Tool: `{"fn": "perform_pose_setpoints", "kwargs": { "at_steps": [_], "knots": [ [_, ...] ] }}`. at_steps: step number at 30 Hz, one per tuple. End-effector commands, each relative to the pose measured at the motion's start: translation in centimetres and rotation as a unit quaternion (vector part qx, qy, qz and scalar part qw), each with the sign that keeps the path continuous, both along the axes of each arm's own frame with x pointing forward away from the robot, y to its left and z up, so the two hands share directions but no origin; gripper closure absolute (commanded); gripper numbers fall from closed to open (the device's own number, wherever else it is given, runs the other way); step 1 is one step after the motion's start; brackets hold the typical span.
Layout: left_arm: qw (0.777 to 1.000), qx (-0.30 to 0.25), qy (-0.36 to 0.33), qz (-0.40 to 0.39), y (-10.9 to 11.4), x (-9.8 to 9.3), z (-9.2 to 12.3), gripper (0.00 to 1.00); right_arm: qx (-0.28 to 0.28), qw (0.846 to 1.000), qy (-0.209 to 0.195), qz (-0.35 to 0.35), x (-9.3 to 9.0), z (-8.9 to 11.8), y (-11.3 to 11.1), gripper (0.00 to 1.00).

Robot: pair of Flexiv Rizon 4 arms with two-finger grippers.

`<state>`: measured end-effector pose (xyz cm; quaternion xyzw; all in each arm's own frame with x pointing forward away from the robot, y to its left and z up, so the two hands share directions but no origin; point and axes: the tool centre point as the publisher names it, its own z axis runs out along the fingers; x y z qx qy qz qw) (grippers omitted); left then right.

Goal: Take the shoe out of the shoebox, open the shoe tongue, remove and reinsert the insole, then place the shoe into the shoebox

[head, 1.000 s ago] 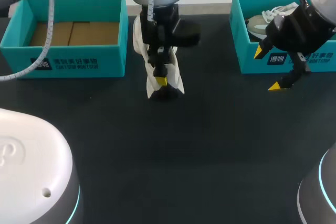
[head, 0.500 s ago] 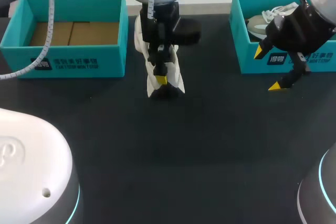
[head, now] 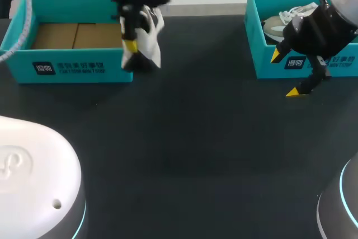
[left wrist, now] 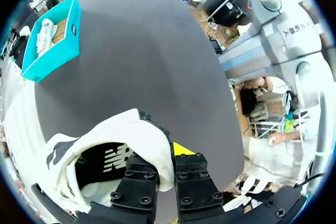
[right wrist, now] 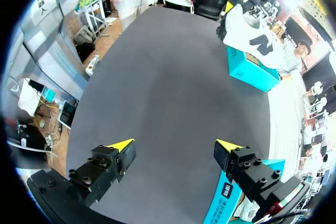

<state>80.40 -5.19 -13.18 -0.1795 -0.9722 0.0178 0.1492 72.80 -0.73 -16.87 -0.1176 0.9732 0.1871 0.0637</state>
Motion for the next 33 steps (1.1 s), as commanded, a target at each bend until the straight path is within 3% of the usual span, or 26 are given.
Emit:
{"fn": "perform_pose_setpoints", "kwargs": {
  "at_steps": [1, 9, 18, 23, 33],
  "knots": [
    [0.999, -0.015, 0.029, -0.007, 5.7, 4.2, 1.0, 1.0, -0.001, 1.0, 0.001, 0.0, 0.2, -0.1, 0.1, 0.0],
    [0.997, -0.018, 0.064, -0.045, 14.1, 9.2, 0.9, 1.0, -0.001, 1.0, 0.001, 0.0, 0.2, -0.1, 0.1, 0.0],
    [0.997, -0.001, 0.059, -0.05, 20.7, 10.7, 0.6, 1.0, -0.001, 1.0, 0.001, 0.0, 0.2, -0.1, 0.1, 0.0],
    [0.998, -0.017, 0.046, -0.04, 23.4, 11.6, 0.9, 1.0, -0.001, 1.0, 0.001, 0.0, 0.2, -0.1, 0.1, 0.0],
    [0.998, -0.017, 0.046, -0.04, 23.4, 11.6, 0.9, 1.0, -0.001, 1.0, 0.001, 0.0, 0.2, -0.1, 0.1, 0.0]
  ]
}}
